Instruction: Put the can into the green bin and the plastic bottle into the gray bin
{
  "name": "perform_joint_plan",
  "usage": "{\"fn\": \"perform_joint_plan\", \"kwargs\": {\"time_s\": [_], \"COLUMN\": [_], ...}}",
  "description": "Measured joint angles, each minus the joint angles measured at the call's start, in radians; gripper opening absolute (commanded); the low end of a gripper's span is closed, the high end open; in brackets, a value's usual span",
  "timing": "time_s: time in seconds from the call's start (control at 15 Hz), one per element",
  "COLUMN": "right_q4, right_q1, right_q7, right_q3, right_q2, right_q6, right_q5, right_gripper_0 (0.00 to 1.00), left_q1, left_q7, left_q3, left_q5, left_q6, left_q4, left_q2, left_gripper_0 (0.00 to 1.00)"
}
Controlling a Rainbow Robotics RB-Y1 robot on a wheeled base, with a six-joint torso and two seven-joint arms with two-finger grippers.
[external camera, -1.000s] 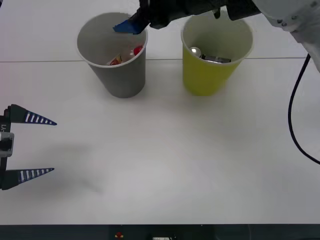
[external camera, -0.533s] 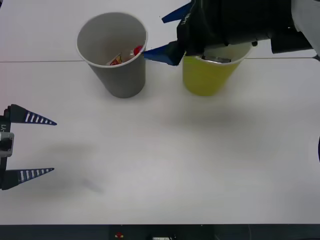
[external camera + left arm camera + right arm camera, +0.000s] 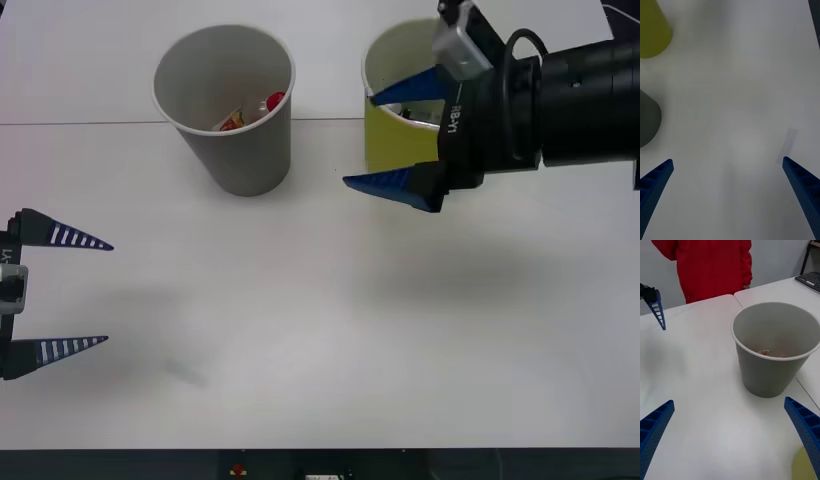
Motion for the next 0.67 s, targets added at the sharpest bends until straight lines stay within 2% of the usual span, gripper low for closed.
{"fn": "perform_joint_plan", "kwargs": {"time_s": [0.33,0.67], "right_q4": [-0.02,-0.02], "right_q1": [0.195,0.346], "right_q7": [0.215,0.395], "right_q3": [-0.084,-0.229], "right_q2": [-0.03,-0.03], "right_q6": [-0.011,-0.155], "right_q5": [-0.088,-0.122], "right_gripper_0": [1.0,1.0], "left_q1": [0.0,0.0], "left_q7": [0.0,0.0], "left_q3": [0.0,0.0], "left_q5": [0.0,0.0], "left_q6": [0.0,0.0], "left_q4": [0.0,0.0], "left_q2": [0.0,0.0], "left_gripper_0": [1.0,1.0]}}
